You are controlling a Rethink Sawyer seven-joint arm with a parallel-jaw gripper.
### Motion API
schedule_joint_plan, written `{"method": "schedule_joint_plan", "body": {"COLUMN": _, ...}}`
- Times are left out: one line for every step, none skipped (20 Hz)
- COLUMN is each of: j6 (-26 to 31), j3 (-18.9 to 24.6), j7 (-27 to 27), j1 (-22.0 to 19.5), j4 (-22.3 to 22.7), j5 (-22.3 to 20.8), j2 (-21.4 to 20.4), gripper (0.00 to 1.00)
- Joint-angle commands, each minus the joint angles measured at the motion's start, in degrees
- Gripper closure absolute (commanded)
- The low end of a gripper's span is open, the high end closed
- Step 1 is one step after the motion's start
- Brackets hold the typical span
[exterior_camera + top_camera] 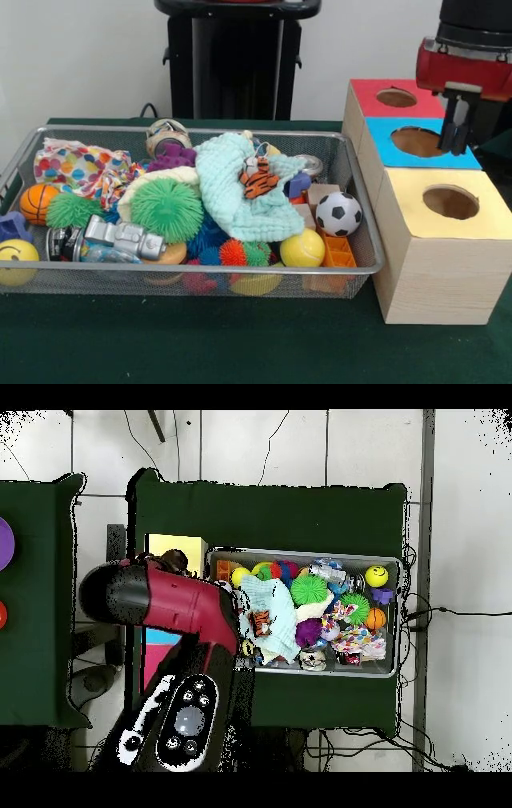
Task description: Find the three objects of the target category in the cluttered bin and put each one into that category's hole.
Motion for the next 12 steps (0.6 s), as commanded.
{"method": "schedule_joint_plan", "body": {"j6": 2.21, "j3": 7.18, "j7": -2.39, "j1": -7.8, "j4": 8.67, "j5": -4.0, "j2": -4.18, "gripper": 1.0}}
{"method": "schedule_joint_plan", "body": {"j6": 1.92, "j3": 7.57, "j7": -3.59, "j1": -8.9, "j4": 9.16, "j5": -4.77, "j2": -4.58, "gripper": 1.0}}
{"method": "schedule_joint_plan", "body": {"j6": 1.65, "j3": 7.73, "j7": -4.67, "j1": -9.84, "j4": 9.75, "j5": -5.75, "j2": -5.1, "gripper": 1.0}}
{"method": "schedule_joint_plan", "body": {"j6": 1.04, "j3": 8.3, "j7": -5.85, "j1": -11.1, "j4": 10.5, "j5": -6.68, "j2": -5.68, "gripper": 1.0}}
{"method": "schedule_joint_plan", "body": {"j6": 0.56, "j3": 8.93, "j7": -6.96, "j1": -12.37, "j4": 11.36, "j5": -7.53, "j2": -6.28, "gripper": 1.0}}
{"method": "schedule_joint_plan", "body": {"j6": 0.09, "j3": 9.55, "j7": -8.06, "j1": -13.63, "j4": 12.23, "j5": -8.38, "j2": -6.88, "gripper": 1.0}}
{"method": "schedule_joint_plan", "body": {"j6": -0.21, "j3": 10.09, "j7": -8.83, "j1": -14.73, "j4": 12.8, "j5": -9.35, "j2": -7.38, "gripper": 1.0}}
{"method": "schedule_joint_plan", "body": {"j6": -0.36, "j3": 10.31, "j7": -9.32, "j1": -15.41, "j4": 12.99, "j5": -10.64, "j2": -7.71, "gripper": 1.0}}
{"method": "schedule_joint_plan", "body": {"j6": -0.87, "j3": 10.65, "j7": -9.65, "j1": -16.13, "j4": 13.41, "j5": -11.84, "j2": -8.12, "gripper": 1.0}}
{"method": "schedule_joint_plan", "body": {"j6": -1.21, "j3": 10.92, "j7": -9.89, "j1": -16.81, "j4": 13.68, "j5": -13.12, "j2": -8.46, "gripper": 1.0}}
{"method": "schedule_joint_plan", "body": {"j6": -0.97, "j3": 11.16, "j7": -10.05, "j1": -17.46, "j4": 13.91, "j5": -14.3, "j2": -8.77, "gripper": 1.0}}
{"method": "schedule_joint_plan", "body": {"j6": -0.74, "j3": 11.4, "j7": -10.22, "j1": -18.12, "j4": 14.14, "j5": -15.48, "j2": -9.07, "gripper": 1.0}}
